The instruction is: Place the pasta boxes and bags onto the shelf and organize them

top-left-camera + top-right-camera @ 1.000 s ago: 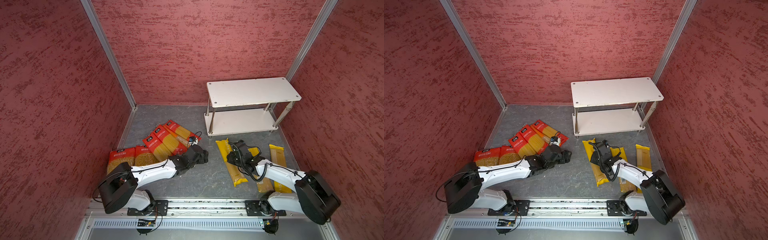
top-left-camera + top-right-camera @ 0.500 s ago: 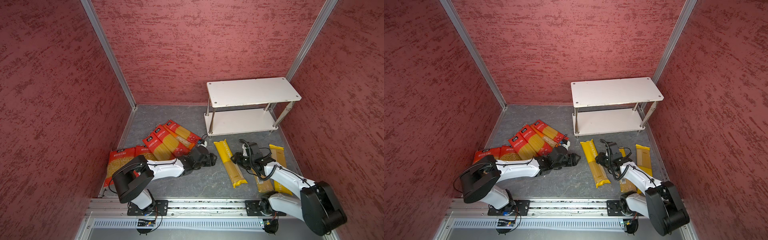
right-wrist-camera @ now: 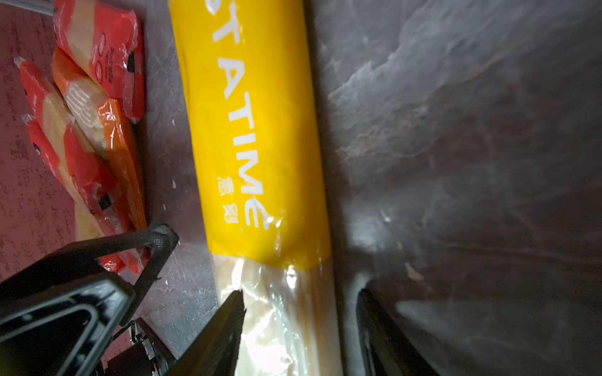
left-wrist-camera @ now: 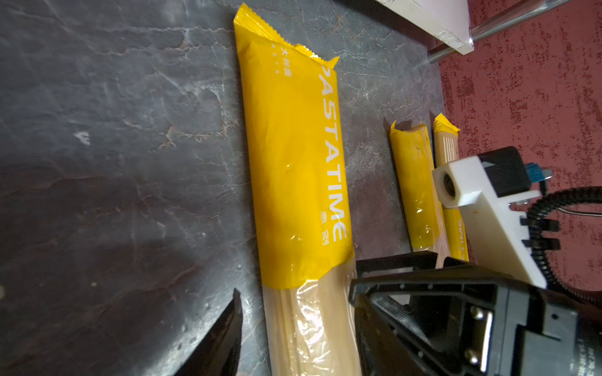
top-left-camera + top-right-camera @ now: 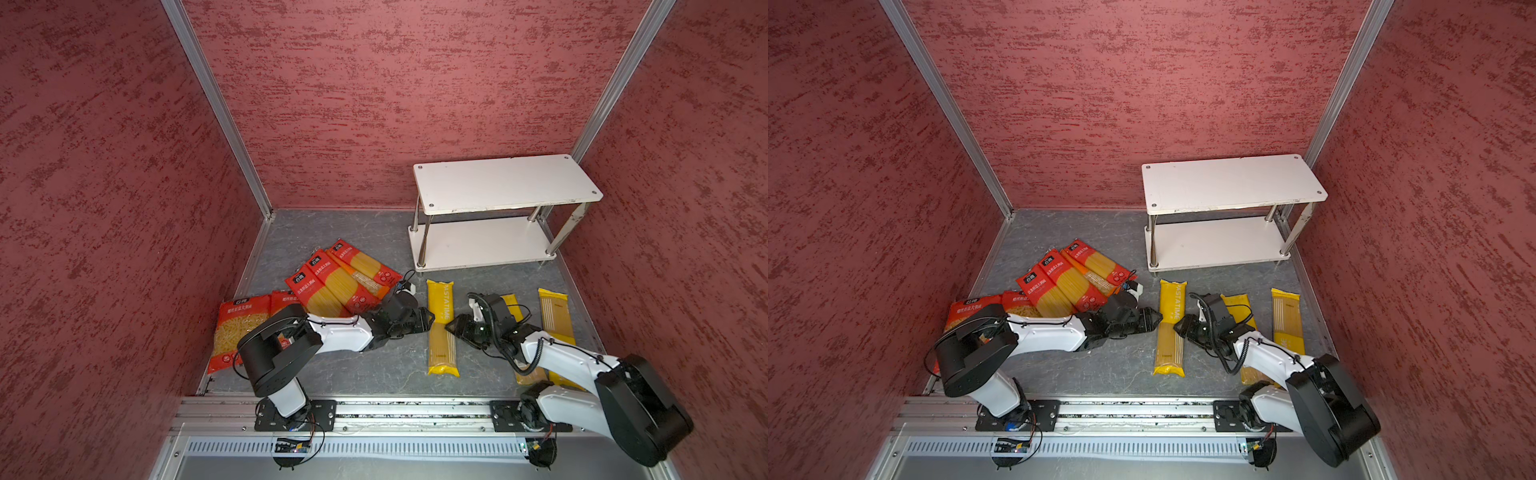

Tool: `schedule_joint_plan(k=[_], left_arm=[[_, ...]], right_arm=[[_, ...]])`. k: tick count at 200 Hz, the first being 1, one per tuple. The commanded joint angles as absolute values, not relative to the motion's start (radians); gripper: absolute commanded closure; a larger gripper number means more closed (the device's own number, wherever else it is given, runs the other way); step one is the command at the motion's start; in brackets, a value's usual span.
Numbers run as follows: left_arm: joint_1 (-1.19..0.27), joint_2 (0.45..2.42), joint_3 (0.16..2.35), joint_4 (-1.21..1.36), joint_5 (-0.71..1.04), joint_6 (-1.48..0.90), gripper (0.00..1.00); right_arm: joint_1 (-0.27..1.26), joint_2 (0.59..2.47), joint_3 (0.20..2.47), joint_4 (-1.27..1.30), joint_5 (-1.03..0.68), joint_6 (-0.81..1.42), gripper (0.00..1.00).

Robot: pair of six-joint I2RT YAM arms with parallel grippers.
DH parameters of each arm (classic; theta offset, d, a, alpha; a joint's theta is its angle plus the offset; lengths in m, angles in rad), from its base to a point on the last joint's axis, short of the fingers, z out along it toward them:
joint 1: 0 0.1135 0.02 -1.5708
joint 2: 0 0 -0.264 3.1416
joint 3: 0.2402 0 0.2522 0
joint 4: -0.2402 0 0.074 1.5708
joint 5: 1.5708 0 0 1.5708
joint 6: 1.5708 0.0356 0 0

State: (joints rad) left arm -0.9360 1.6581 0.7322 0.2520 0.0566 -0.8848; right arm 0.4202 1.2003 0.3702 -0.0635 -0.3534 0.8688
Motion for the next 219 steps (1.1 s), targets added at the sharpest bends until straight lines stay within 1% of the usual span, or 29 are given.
schedule_joint_plan(k=[1,44,77,99,119,130,145,165,199,219], left_arm=[[-0.927,1.677,0.745,0.276,0.080,-0.875,0.46],[-0.873,1.695,0.741,0.330,0.140,-0.864,0.51],[-0.877,1.740,0.752,0.356,0.158,-0.870,0.52],[-0.887,1.778,0.763,0.385,0.182,-0.877,0.54],[-0.892,1.801,0.774,0.398,0.200,-0.877,0.58],[-0.891,1.808,0.774,0.405,0.213,-0.882,0.60],[-0.889,1.806,0.770,0.421,0.235,-0.890,0.66],[-0.891,1.798,0.757,0.435,0.264,-0.885,0.72],[-0.876,1.795,0.711,0.468,0.290,-0.890,0.76],[-0.866,1.780,0.681,0.532,0.300,-0.896,0.77]], right_arm=[[0.340,1.195,0.366,-0.031,-0.392,0.859,0.43],[0.322,1.314,0.356,0.153,-0.441,0.910,0.47],[0.323,1.413,0.359,0.253,-0.473,0.922,0.45],[0.338,1.469,0.365,0.303,-0.491,0.929,0.44],[0.353,1.522,0.368,0.356,-0.517,0.927,0.44],[0.358,1.541,0.360,0.409,-0.546,0.929,0.47],[0.362,1.543,0.336,0.472,-0.583,0.931,0.50],[0.362,1.516,0.317,0.485,-0.611,0.903,0.56],[0.361,1.459,0.268,0.545,-0.629,0.879,0.75],[0.362,1.376,0.222,0.612,-0.632,0.887,0.80]])
